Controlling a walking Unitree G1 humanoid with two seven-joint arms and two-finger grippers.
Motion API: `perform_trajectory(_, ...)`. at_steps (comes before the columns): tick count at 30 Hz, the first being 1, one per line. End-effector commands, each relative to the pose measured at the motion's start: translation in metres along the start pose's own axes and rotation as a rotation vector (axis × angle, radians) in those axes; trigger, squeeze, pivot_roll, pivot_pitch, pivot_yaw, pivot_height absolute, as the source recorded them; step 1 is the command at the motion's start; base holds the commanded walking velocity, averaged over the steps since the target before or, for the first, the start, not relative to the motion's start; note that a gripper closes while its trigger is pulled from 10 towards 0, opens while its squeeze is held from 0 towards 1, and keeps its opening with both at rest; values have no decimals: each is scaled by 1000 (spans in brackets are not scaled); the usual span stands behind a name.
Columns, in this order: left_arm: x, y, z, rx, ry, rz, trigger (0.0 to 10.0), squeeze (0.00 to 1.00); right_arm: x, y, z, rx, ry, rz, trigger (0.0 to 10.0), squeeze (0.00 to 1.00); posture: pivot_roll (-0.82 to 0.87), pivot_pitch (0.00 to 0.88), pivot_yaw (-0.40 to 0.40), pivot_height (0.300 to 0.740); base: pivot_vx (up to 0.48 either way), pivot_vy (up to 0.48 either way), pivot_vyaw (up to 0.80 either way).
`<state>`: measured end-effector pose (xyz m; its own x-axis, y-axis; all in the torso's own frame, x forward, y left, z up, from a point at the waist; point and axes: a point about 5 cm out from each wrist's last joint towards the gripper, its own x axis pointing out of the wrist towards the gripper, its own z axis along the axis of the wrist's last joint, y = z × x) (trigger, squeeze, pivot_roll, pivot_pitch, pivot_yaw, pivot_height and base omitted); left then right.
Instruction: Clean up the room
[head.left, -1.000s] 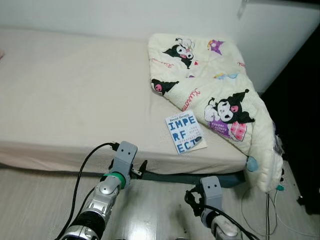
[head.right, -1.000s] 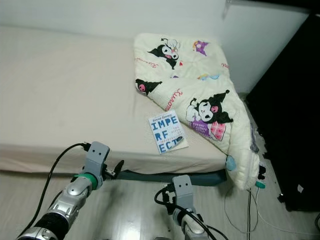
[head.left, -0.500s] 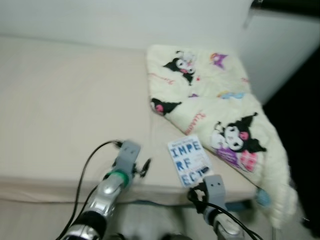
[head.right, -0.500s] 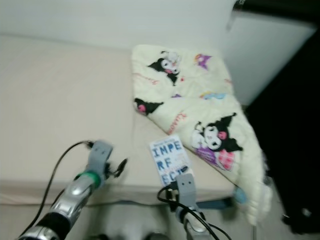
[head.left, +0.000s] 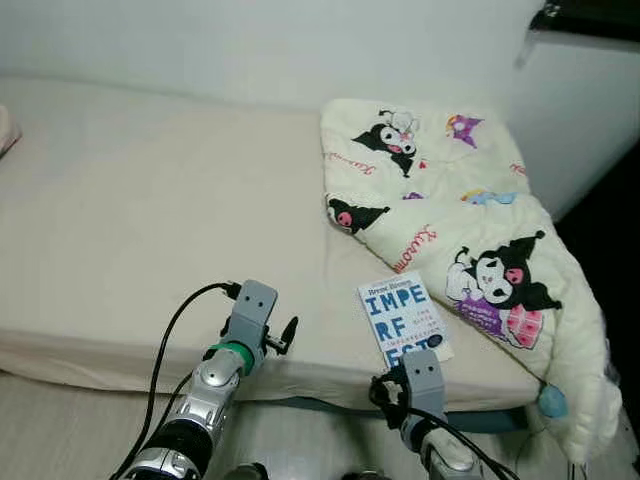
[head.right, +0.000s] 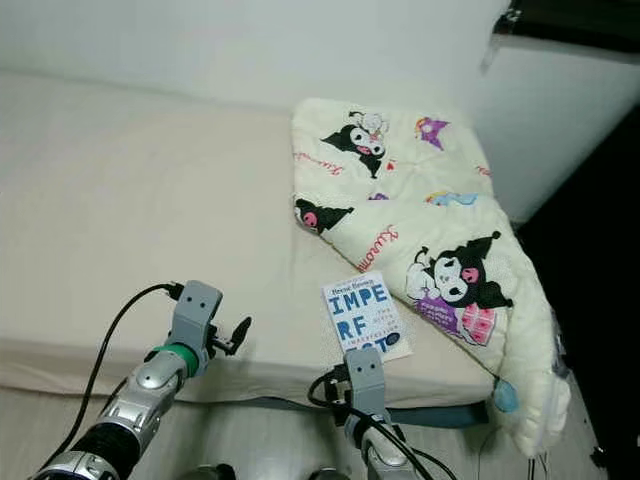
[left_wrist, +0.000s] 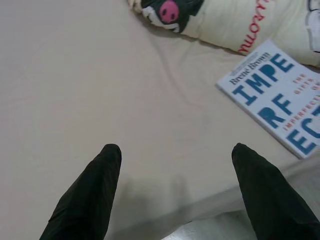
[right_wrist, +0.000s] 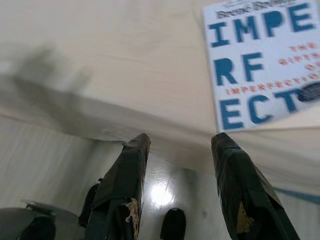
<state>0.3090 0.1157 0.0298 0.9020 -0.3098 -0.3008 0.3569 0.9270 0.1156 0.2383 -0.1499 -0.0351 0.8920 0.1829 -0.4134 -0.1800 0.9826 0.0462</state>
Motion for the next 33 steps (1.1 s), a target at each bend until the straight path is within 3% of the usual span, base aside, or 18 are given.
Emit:
perform_trajectory(1, -3, -4, -9, -7, 31, -14, 10000, 0, -5, -4, -7, 8, 23, -22, 10000, 0, -4, 85, 13, 716, 0, 0, 0)
perform_trajectory(4, -5, -4, -10, 23, 29, -26, 10000, 0, 0, -8, 4, 36, -32, -48, 10000, 0, -4, 88, 18, 701, 0, 0, 0)
perform_trajectory(9, -10, -5, -8, 218, -9, -105, 10000, 0, 9, -14, 25, 192, -129, -98, 10000, 0, -2, 103, 29, 681, 0, 0, 0)
perform_trajectory(11, -12, -3, -6, 250, -20, -125, 10000, 0, 11, -15, 30, 239, -149, -105, 10000, 0, 3, 107, 31, 671, 0, 0, 0)
perform_trajectory(14, -13, -2, -6, 263, -21, -129, 10000, 0, 12, -14, 32, 256, -156, -106, 10000, 0, 3, 107, 31, 661, 0, 0, 0)
perform_trajectory(17, -15, 1, -2, 273, -39, -129, 10000, 0, 16, -12, 40, 394, -194, -86, 10000, 0, 13, 114, 34, 641, 0, 0, 0)
perform_trajectory(19, -15, 0, -1, 281, -47, -132, 10000, 0, 17, -13, 40, 433, -197, -101, 10000, 0, 14, 118, 34, 626, 0, 0, 0)
perform_trajectory(33, -18, -3, 1, 300, -56, -141, 10000, 0, 9, -32, 34, 498, -208, -186, 10000, 0, 6, 126, 39, 576, 0, 0, 0)
